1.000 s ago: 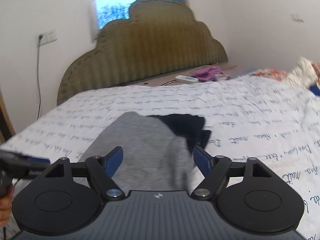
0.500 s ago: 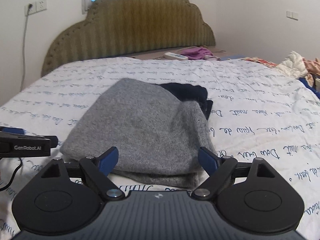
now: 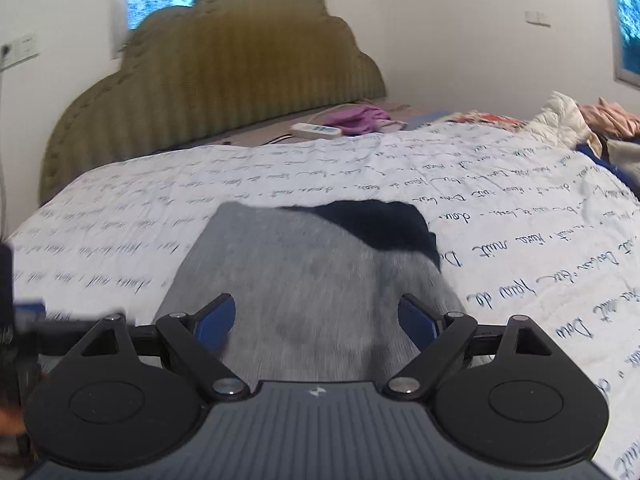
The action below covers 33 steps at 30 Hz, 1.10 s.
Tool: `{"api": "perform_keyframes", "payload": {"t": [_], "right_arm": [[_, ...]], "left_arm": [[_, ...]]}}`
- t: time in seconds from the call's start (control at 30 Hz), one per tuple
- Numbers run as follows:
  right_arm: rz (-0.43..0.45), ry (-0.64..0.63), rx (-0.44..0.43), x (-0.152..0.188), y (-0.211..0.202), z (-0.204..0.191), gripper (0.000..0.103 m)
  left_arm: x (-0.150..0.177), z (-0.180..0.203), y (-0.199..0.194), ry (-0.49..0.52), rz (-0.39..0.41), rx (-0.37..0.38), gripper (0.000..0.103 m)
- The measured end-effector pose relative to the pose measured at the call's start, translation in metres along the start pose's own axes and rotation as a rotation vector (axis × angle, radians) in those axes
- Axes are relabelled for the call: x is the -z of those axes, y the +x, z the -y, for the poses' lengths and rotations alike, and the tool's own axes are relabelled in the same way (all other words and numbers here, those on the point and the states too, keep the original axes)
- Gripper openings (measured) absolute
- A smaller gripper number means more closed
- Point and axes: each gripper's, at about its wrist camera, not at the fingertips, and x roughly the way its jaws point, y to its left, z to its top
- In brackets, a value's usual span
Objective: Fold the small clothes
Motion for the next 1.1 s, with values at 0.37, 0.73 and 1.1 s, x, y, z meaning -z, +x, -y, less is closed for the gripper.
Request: {"api": "perform_keyframes", "payload": {"t": [0.37, 0.73, 1.1], "right_arm": [[-0.071, -0.11, 0.068, -0.023, 0.04, -0.021, 0.089], [-0.173, -0.147, 0.091, -0.049, 0.022, -0.036, 0.089], [-0.177, -0.086, 0.153, -0.093, 0.009, -0.042, 0.089]], "left_arm": [[0.004, -0.001, -0.001, -0.015, -0.005, 0.002, 0.103], [0.002, -0.003, 0.0, -0.032, -0.013, 0.015, 0.103], [0.002, -0.003, 0.0, -0.032, -0.012, 0.015, 0.103]]}}
